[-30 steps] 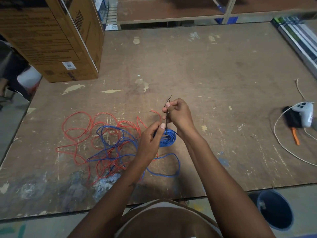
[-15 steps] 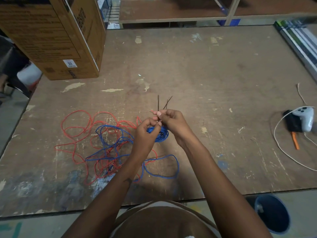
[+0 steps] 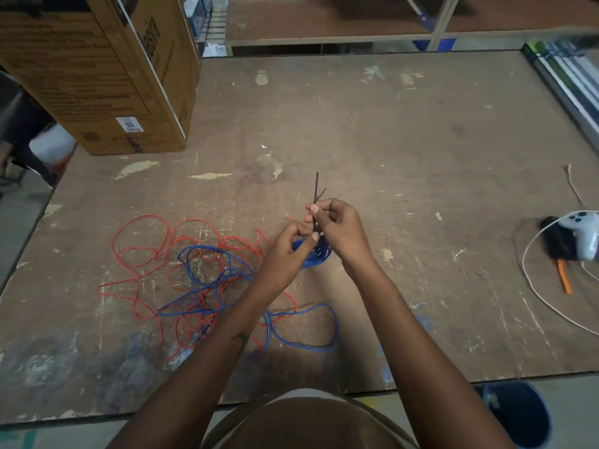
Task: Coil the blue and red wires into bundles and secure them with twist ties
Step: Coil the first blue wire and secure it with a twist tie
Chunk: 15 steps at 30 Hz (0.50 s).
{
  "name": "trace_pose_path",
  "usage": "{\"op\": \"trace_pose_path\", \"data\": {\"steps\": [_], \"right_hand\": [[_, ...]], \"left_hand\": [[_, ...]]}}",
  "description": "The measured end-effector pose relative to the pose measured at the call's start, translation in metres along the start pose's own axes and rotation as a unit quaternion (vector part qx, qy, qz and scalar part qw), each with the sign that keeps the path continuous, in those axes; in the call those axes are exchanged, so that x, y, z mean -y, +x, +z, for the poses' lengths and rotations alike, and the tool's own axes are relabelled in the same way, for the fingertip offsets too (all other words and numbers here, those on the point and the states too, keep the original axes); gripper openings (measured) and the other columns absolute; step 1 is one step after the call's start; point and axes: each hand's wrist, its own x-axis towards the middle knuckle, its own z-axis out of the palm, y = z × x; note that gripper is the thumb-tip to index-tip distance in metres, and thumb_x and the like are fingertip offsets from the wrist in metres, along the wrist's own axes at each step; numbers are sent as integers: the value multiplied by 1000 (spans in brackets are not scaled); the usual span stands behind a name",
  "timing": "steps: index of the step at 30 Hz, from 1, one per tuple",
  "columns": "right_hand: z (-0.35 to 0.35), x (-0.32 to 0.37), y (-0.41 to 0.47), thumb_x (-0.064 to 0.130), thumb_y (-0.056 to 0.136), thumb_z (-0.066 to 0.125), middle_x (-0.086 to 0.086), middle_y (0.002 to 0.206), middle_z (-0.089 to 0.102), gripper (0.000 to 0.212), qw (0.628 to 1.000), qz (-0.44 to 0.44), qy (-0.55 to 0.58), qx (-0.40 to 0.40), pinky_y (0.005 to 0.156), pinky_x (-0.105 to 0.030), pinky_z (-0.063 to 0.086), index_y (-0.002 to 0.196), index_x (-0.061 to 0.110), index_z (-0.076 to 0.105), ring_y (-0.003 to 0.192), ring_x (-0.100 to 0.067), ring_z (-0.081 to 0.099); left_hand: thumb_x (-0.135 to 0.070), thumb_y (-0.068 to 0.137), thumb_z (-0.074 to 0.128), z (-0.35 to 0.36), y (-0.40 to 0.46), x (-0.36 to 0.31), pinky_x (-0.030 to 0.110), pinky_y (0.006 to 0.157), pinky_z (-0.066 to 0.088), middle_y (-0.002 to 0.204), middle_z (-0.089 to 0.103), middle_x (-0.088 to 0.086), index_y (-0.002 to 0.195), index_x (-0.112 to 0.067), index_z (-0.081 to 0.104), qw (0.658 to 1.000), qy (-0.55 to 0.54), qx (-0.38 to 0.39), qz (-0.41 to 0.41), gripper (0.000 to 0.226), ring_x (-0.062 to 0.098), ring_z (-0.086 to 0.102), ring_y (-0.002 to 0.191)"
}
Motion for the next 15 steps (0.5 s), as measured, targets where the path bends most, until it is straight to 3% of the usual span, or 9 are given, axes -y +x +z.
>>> {"op": "trace_pose_path", "data": {"steps": [3,6,12,14,15], "right_hand": [[-10,1,11,30,105,67,12,85,81,13,995,-41,-85,-43,84,-39,63,100,23,76,78,-6,77],[-10,0,21,30,106,63,13,85,81,15,993,-50,-91,-52,82,-46,64,96,26,73,78,-9,79],[-1,-6,52,33,105,66,4,100,77,8,996,-42,-51,-66,77,-49,66,106,26,68,83,-15,77],[3,-7,68,29,101,71,5,108,75,12,994,-48,-76,-59,79,-48,66,112,28,69,82,-16,78],[5,-8,78,26,101,72,6,110,75,15,994,-47,-82,-55,78,-46,66,116,27,70,80,-16,78]], "left_hand": [[-37,98,71,-8,12,10,34,99,54,116,74,-13,119,-24,63,997,64,35,12,26,6,70,111],[-30,96,77,-13,24,13,33,92,53,123,73,-8,126,-22,61,984,171,8,51,35,5,68,110],[-22,84,75,-14,79,5,49,80,58,102,76,11,115,-13,72,908,380,-91,155,33,37,71,95],[-13,84,71,-11,101,-6,39,83,57,96,77,13,106,-6,76,905,367,-91,197,24,35,72,89],[-6,82,71,-11,109,-11,27,82,50,92,77,13,100,-3,77,904,359,-83,216,20,33,73,85]]}}
